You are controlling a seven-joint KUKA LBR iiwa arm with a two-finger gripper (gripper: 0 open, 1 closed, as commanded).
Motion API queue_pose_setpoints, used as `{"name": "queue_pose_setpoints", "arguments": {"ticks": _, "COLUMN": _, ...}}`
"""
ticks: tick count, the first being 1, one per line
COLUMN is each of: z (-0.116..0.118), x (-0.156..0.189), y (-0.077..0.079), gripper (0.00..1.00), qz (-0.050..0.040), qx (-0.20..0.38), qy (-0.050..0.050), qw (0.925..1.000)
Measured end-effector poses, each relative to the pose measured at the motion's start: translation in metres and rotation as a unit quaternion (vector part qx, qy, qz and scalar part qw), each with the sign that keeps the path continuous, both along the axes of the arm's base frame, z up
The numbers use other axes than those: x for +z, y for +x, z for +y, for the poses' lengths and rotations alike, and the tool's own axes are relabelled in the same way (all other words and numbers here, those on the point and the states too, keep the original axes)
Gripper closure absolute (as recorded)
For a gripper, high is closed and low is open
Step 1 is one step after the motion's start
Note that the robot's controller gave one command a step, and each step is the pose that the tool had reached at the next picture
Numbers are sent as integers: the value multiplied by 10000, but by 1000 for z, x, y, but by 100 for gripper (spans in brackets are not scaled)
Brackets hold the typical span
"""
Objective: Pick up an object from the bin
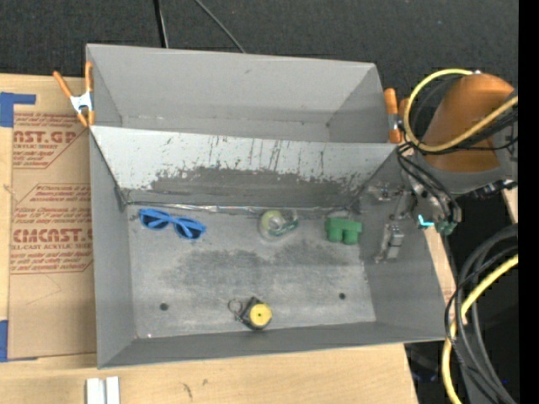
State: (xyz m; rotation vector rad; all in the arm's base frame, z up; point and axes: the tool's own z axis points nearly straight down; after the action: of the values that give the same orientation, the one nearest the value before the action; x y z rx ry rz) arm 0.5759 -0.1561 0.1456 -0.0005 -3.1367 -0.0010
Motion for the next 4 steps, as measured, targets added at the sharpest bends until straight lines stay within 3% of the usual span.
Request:
{"name": "queue_pose_setpoints", "arguments": {"ticks": 1, "z": 30, "x": -67, "y": 16, "gripper": 0, "qz": -9, "qx": -288, "qy": 12, "qw": 9996}}
{"name": "queue_pose_setpoints", "arguments": {"ticks": 2, "z": 27, "x": -63, "y": 17, "gripper": 100, "qz": -33, "qx": -295, "qy": -7, "qw": 9996}}
{"name": "queue_pose_setpoints", "arguments": {"ticks": 3, "z": 38, "x": 71, "y": 19, "gripper": 100, "qz": -84, "qx": -92, "qy": -16, "qw": 9999}}
{"name": "queue_pose_setpoints", "arguments": {"ticks": 4, "z": 106, "x": -28, "y": 11, "gripper": 100, "qz": 1, "qx": 571, "qy": 16, "qw": 9984}}
